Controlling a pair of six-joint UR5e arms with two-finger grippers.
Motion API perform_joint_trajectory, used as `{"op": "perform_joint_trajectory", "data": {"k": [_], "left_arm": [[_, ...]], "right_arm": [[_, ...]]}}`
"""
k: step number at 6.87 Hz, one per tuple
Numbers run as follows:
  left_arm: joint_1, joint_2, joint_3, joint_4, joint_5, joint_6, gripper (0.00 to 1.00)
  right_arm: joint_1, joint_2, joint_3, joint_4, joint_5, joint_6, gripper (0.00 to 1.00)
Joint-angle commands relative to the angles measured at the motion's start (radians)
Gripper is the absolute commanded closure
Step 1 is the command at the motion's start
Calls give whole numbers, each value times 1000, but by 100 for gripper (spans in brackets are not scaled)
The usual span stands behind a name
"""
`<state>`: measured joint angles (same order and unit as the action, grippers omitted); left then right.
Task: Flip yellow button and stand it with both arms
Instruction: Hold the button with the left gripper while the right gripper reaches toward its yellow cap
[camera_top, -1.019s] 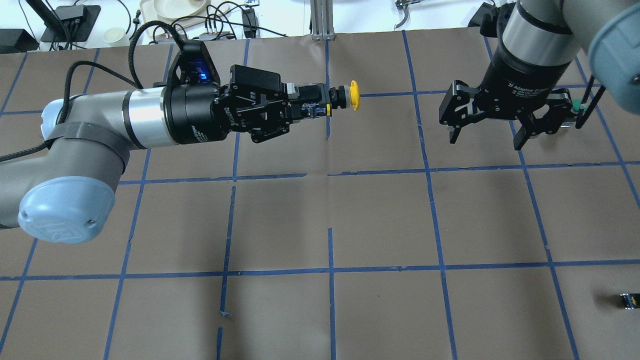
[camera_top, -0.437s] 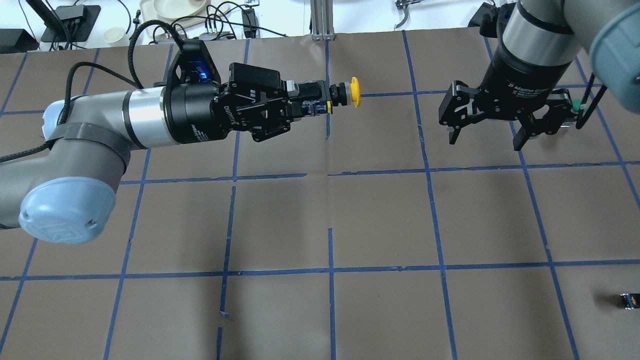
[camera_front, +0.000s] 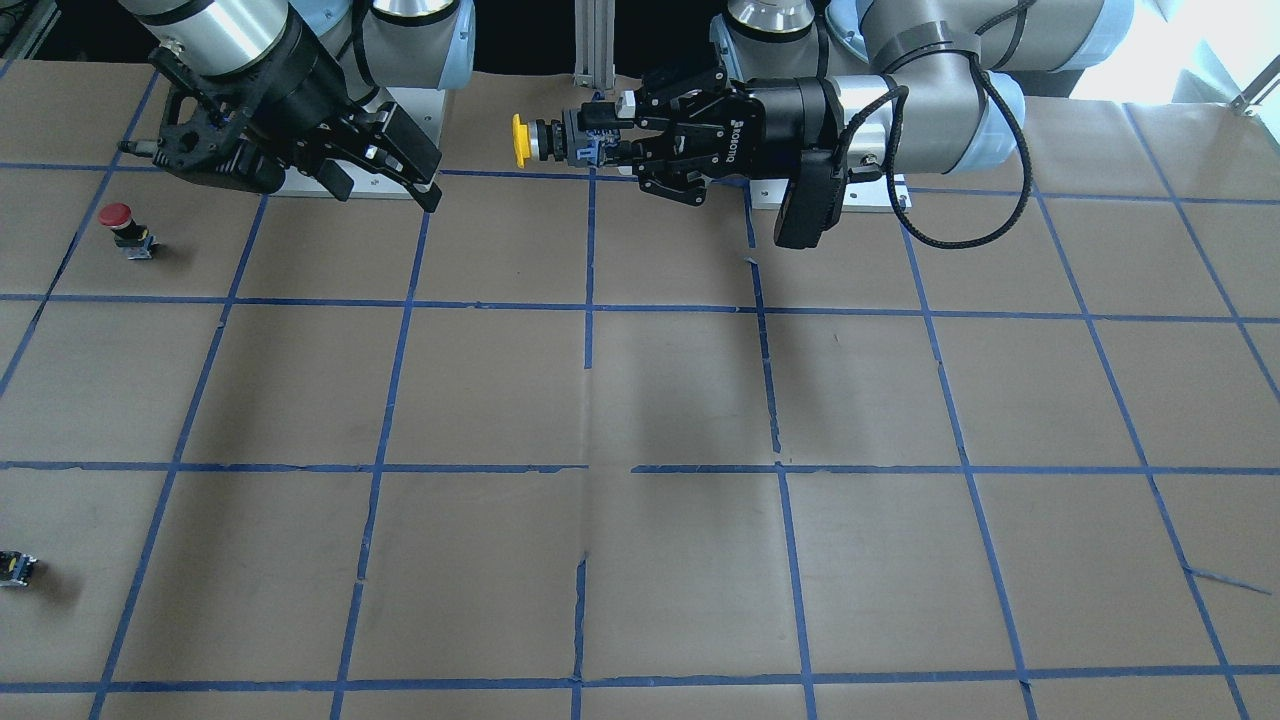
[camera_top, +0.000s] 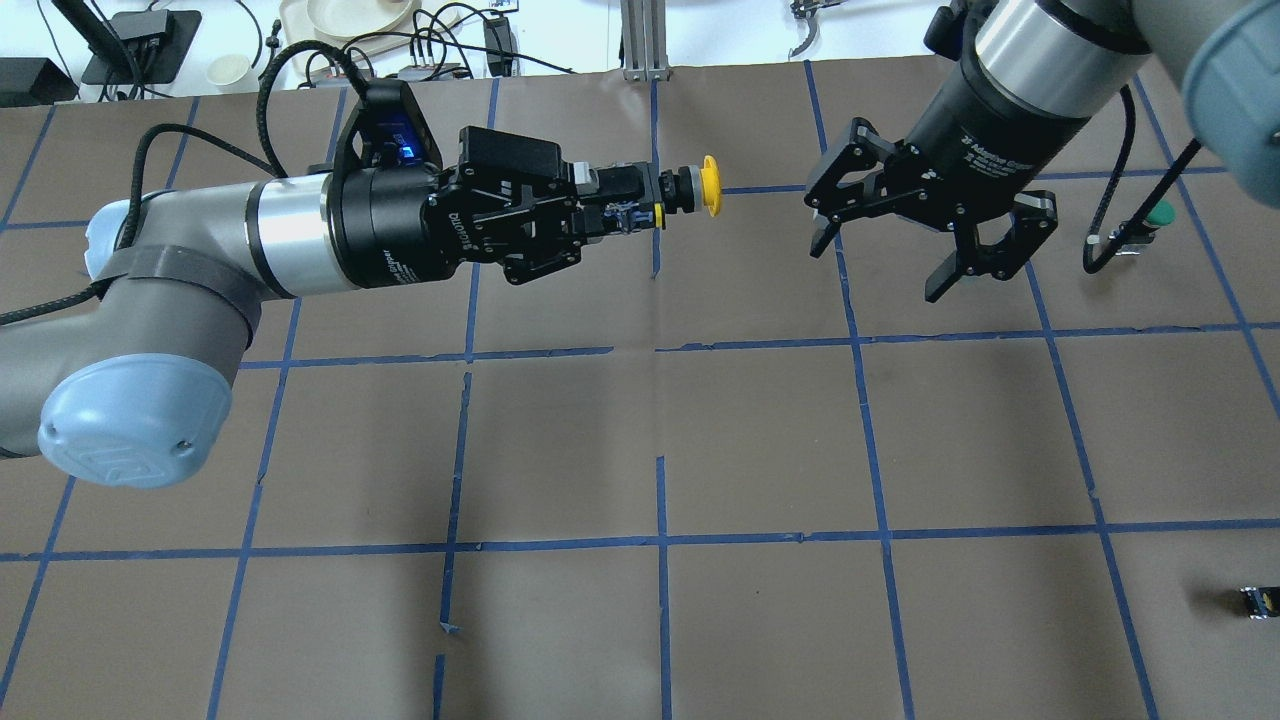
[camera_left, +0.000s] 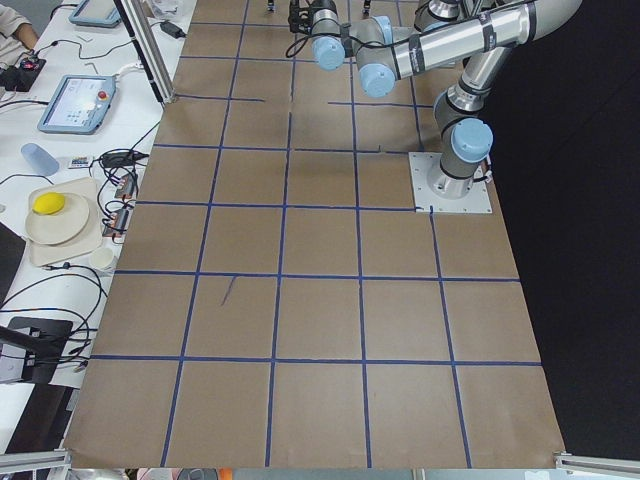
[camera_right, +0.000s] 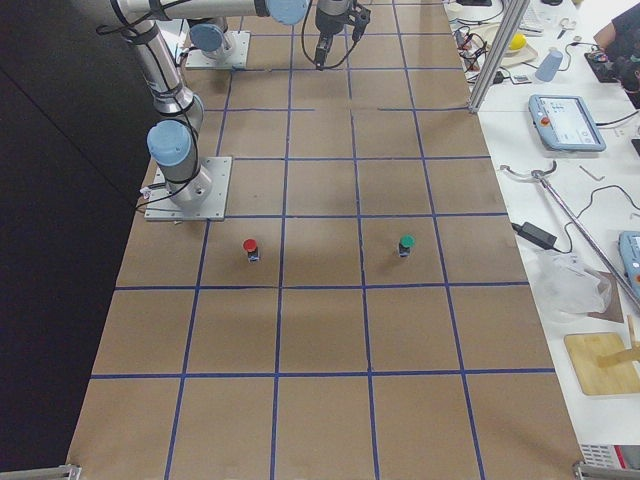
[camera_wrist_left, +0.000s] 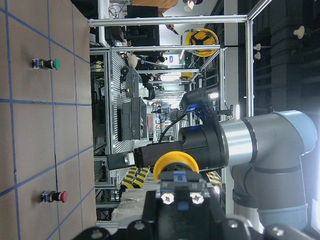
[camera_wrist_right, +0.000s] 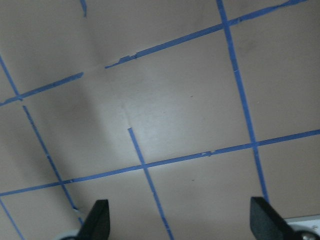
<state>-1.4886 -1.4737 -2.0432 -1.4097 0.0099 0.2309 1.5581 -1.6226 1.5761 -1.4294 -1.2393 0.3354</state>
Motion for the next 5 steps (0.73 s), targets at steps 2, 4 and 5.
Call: {"op": "perform_joint_trajectory", "data": {"k": [2,4,5], "left_arm": [[-1,1,0,0,-1,2,82],[-1,1,0,2,1,2,82],[1,3,2,2,-1,2,82]], "right_arm": [[-134,1,-14,-22,296,170,0],[-144,-2,1,-25,498,452,0],[-121,0,7,-23,555,515,0]]}}
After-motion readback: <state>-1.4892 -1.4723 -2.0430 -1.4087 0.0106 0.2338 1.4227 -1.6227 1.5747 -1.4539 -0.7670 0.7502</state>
